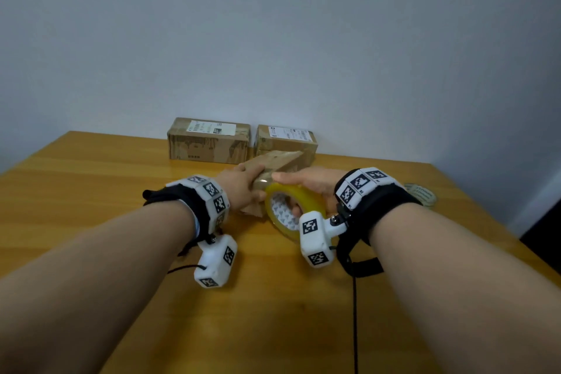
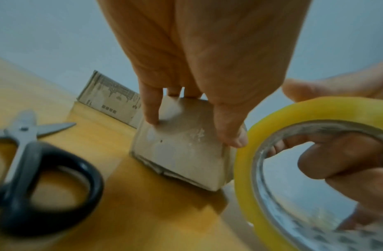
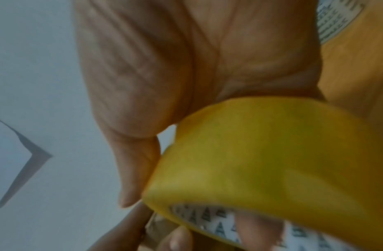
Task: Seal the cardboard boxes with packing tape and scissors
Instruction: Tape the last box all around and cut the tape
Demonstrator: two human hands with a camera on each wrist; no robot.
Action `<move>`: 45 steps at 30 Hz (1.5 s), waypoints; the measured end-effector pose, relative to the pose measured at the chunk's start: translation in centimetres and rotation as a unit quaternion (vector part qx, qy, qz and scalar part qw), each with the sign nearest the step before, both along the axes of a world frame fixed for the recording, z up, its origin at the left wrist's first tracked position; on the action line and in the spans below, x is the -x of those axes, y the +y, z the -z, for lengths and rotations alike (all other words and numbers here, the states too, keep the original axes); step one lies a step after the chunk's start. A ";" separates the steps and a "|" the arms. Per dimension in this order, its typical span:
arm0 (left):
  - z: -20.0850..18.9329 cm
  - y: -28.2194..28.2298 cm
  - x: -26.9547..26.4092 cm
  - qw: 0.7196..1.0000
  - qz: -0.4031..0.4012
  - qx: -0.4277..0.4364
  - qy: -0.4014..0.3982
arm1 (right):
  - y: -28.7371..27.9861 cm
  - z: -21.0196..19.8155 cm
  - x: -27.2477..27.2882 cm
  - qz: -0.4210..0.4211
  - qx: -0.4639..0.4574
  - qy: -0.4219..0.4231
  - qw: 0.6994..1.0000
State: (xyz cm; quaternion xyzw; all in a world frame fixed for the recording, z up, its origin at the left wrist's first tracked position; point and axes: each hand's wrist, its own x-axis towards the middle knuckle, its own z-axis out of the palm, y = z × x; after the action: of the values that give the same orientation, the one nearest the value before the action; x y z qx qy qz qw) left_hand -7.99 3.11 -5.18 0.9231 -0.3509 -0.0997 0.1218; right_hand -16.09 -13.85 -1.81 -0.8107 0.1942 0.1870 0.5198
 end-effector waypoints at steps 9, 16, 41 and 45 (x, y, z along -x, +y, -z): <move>-1.3 4.1 0.3 0.891 -0.111 0.235 0.372 | 3.1 -7.4 -0.6 0.039 -0.056 -0.225 0.972; -1.9 4.6 1.5 0.895 -0.042 0.335 0.291 | 5.8 -6.0 -1.6 0.054 -0.063 -0.247 0.965; -0.1 4.6 0.4 0.938 -0.166 0.281 0.115 | 2.0 -4.6 0.7 -0.058 0.080 -0.088 0.991; 0.0 4.7 0.0 0.933 -0.163 0.298 0.120 | 1.7 -2.7 0.3 -0.059 0.067 -0.032 0.995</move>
State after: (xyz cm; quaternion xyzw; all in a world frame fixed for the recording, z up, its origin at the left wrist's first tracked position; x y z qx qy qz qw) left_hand -7.98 7.80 -5.14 0.8701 -0.1920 -0.0789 0.4471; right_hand -16.36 -12.17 0.93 -0.8595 0.1413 0.1774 0.4580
